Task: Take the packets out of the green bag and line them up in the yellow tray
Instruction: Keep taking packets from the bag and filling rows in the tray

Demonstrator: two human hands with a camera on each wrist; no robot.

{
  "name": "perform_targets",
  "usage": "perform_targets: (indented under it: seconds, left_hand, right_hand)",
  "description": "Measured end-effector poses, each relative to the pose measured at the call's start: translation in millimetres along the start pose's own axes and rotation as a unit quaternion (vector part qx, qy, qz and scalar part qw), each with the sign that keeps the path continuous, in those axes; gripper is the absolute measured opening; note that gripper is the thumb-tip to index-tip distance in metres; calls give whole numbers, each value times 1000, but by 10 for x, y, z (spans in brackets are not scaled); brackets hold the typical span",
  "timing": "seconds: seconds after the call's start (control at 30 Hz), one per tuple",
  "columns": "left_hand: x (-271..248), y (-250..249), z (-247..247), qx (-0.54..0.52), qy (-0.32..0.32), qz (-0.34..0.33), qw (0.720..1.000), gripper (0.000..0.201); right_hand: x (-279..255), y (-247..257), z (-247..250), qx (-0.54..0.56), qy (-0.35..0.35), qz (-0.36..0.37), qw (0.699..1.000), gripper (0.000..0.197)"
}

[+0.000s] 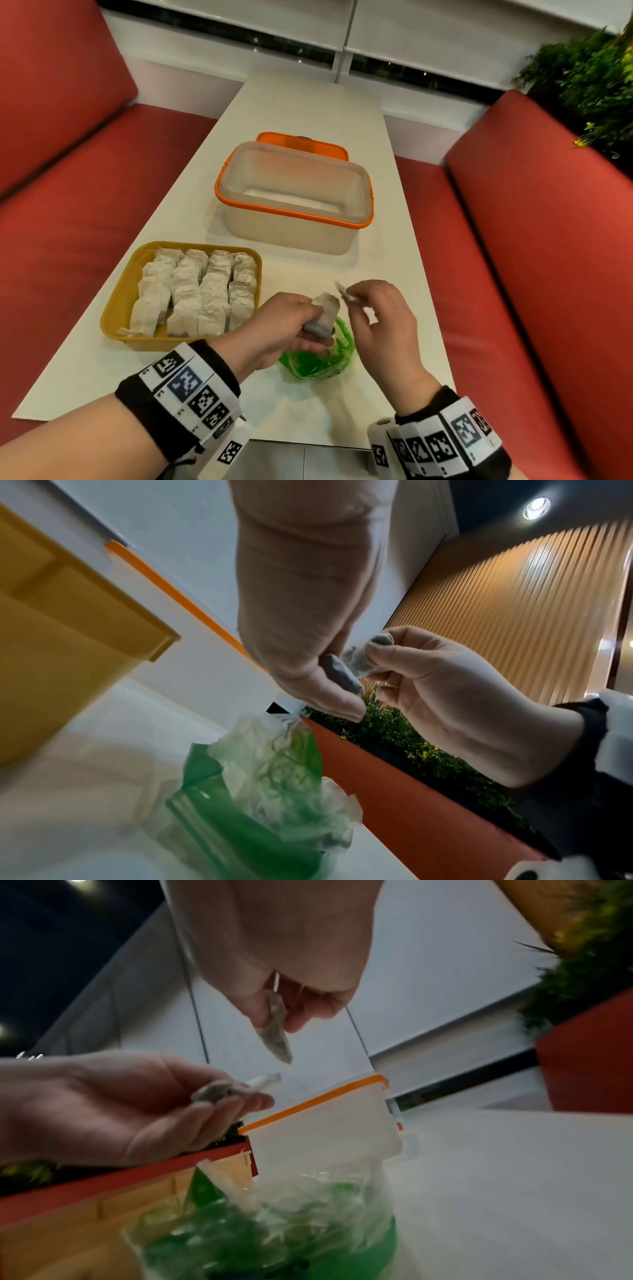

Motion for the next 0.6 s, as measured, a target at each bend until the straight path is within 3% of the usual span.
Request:
perform_targets:
  seconds: [0.07, 0.17, 0.23, 0.33, 0.43, 0.53, 0.6]
  left_hand:
    - [-7, -23, -42, -55, 27, 6, 998, 26]
    - [1, -24, -78, -150, 89, 32, 984, 40]
    - [2, -34, -67, -152, 121, 20, 981, 32]
    - [-13, -53, 0, -114, 114, -12, 987, 13]
    - [-63, -89, 60, -40, 105, -49, 993, 19]
    - [-134, -115, 90, 50, 101, -90, 990, 35]
    - [-152, -124, 150, 91, 64, -113, 987, 45]
  right_hand:
    - [-49, 69, -146, -36, 48, 62, 996, 12]
    - [-137, 104, -315, -36, 135, 59, 988, 24]
    - [-169, 118, -328, -4, 171, 48, 984, 31]
    - [-125, 84, -240, 78, 152, -4, 985, 27]
    - [-34, 35, -182, 83, 104, -65, 989, 21]
    - [1, 13, -317, 91, 149, -167, 970, 35]
    - [20, 44, -376, 96, 158, -200, 962, 35]
Point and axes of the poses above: each hand's wrist, its own x-axis towards the middle knuckle, its own z-axis out of the back of the hand, y = z × x, the point moved 7 cm from there along x, towards the middle knuckle, and after that the axes turned 3 degrees about -y, right-handed, at the moved point
